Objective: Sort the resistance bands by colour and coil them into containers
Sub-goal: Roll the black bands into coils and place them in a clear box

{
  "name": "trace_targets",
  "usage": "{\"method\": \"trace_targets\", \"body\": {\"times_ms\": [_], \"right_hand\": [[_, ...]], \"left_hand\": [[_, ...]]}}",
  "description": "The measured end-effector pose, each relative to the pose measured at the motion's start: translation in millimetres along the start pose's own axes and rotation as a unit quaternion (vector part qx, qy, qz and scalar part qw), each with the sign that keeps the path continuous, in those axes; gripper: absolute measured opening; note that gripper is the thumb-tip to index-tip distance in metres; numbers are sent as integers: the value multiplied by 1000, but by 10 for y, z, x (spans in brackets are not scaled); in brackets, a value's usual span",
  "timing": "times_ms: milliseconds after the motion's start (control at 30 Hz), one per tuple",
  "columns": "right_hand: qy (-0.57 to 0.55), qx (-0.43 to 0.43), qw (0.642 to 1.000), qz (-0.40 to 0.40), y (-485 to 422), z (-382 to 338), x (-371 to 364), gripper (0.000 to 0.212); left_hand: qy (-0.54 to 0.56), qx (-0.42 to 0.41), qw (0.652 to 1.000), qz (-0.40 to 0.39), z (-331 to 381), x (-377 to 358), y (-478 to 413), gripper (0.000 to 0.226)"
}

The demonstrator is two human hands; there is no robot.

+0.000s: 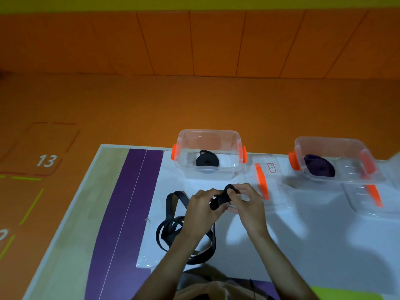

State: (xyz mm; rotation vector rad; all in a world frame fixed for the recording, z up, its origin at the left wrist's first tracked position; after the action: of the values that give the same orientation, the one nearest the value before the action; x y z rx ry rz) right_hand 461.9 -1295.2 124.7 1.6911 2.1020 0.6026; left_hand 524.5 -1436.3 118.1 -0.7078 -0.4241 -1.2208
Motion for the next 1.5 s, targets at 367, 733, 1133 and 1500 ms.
{"method": "trace_targets", "body": {"times_ms": [367,733,1133,1500], "right_hand": [[-116,22,992,-46,83,-539,153,24],[-150,-55,977,-142,161,-740,158,45],[-130,-90,973,-167,191,-646,88,37],[-155,-51,971,-176,168,-745,148,22]], "left_hand": [[80,-91,993,-4,304,387,-287,38],[212,-86,966,117,662,661,-551,20],[242,-25,960,137,559,341,-399,28],[211,-49,968,123,653,369,-365,21]]}}
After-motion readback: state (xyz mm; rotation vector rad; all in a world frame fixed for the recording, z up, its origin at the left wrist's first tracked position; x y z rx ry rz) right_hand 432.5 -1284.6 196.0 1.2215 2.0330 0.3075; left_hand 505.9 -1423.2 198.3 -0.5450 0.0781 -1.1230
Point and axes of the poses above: each hand's wrist, its own y-axis away from the middle knuckle, its own x-axis out of the back of the hand, z = x × y, the point moved 3 cm from there along -y, towards the middle knuckle, and after that the axes turned 14 degrees about -x, right-handed, at the moved point
